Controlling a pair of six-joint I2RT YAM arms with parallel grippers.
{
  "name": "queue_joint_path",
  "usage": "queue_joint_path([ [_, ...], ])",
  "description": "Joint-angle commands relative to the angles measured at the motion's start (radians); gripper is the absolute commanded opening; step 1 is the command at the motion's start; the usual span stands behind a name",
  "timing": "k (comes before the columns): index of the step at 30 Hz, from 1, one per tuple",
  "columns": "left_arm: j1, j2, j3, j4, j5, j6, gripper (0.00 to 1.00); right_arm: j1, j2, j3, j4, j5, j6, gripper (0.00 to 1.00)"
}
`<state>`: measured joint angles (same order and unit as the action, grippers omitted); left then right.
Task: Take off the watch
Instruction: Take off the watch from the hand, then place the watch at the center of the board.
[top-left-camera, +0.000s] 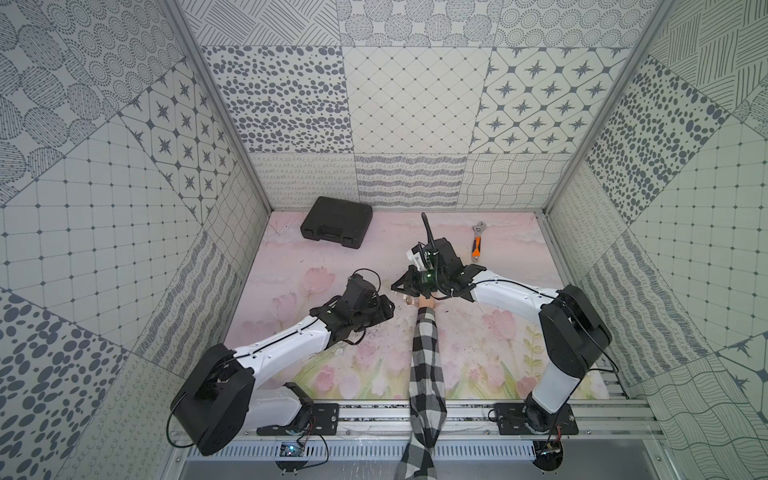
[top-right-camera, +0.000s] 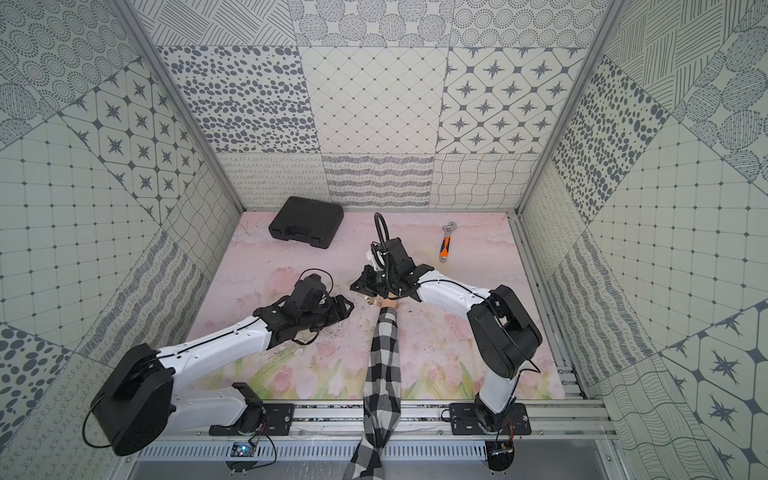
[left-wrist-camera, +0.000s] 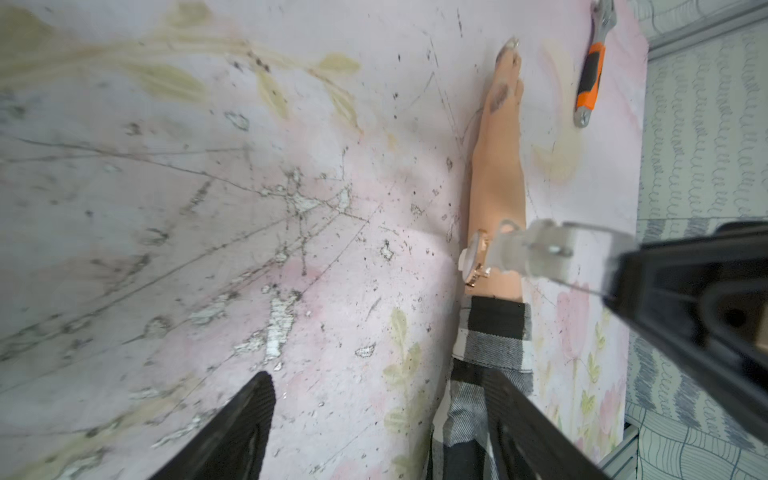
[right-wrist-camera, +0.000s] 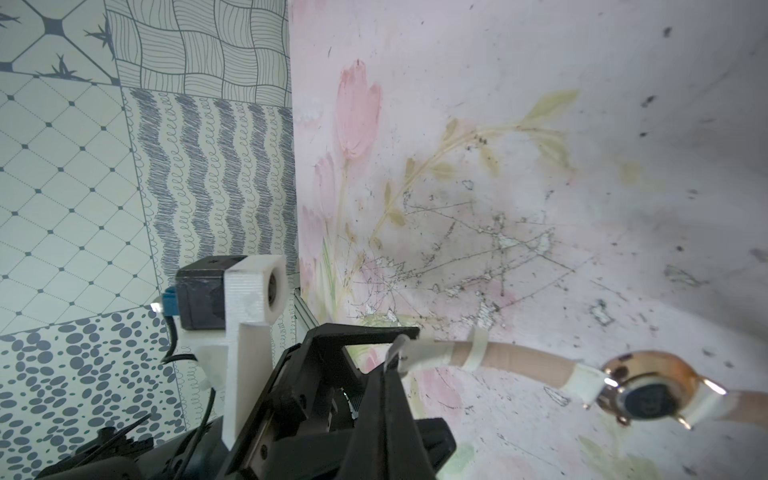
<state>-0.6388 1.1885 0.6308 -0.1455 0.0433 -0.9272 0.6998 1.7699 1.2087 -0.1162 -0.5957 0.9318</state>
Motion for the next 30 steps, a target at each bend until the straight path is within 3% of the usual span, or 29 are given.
queue_joint_path([
  [1, 0.085, -0.185, -0.007, -0.225, -0.118, 0.047, 0.82, 0.034, 0.041, 0.098, 0.039, -0.025, -0.002, 0.00],
  [7, 0.177, -0.337, 0.001, -0.349, -0.116, 0.065, 0.84, 0.099, 0.164, 0.234, 0.020, -0.006, 0.010, 0.00],
  [15, 0.212, -0.395, 0.012, -0.397, -0.115, 0.047, 0.85, 0.193, 0.386, 0.468, -0.035, 0.022, 0.021, 0.02],
  [18, 0.212, -0.407, 0.018, -0.403, -0.112, 0.035, 0.84, 0.228, 0.462, 0.569, -0.023, 0.002, 0.033, 0.45],
  [22, 0.213, -0.430, 0.027, -0.424, -0.121, 0.026, 0.85, 0.245, 0.489, 0.616, 0.078, -0.053, 0.077, 0.63],
  [25, 0.214, -0.448, 0.039, -0.445, -0.136, 0.029, 0.87, 0.211, 0.408, 0.522, 0.130, -0.033, 0.085, 0.97],
  [30, 0.217, -0.415, 0.089, -0.487, -0.186, 0.077, 0.97, 0.089, 0.148, 0.228, 0.188, -0.008, 0.055, 0.98],
])
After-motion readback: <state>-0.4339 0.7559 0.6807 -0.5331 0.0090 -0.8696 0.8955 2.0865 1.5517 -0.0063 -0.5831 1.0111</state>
